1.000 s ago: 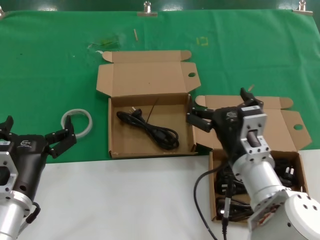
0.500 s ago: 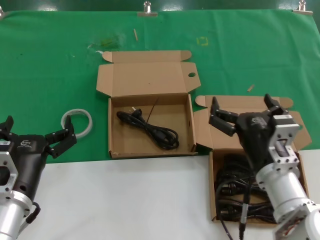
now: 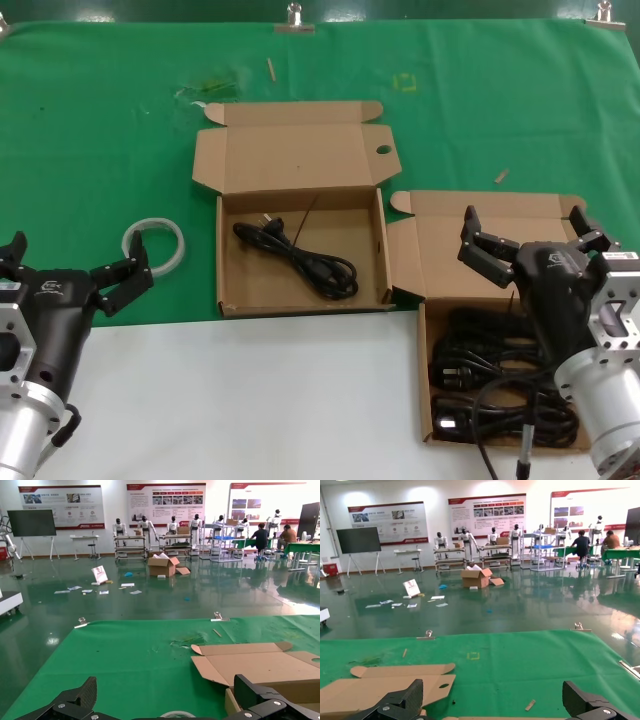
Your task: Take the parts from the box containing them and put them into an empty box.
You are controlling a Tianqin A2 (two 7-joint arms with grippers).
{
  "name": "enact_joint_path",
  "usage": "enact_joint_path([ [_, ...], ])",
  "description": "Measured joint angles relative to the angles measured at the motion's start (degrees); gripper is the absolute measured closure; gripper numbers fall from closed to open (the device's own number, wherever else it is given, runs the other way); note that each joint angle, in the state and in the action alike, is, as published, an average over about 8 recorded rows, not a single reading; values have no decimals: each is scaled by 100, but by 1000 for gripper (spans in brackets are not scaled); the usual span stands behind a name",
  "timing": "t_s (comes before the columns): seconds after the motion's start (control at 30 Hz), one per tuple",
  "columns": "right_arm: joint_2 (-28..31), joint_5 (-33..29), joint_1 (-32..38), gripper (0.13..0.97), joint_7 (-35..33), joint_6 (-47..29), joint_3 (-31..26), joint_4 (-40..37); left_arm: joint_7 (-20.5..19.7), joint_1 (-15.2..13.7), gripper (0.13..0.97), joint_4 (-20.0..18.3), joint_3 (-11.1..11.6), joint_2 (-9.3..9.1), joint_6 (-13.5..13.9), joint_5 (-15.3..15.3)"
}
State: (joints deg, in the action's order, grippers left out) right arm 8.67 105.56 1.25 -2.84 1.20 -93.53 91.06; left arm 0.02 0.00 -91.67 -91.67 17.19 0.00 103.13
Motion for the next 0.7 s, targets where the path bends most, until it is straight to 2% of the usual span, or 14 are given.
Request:
enact_joint_path([
  [0.7, 0, -60, -31, 129, 69, -29, 45, 15, -3, 0, 132, 0, 0, 0, 0, 0],
])
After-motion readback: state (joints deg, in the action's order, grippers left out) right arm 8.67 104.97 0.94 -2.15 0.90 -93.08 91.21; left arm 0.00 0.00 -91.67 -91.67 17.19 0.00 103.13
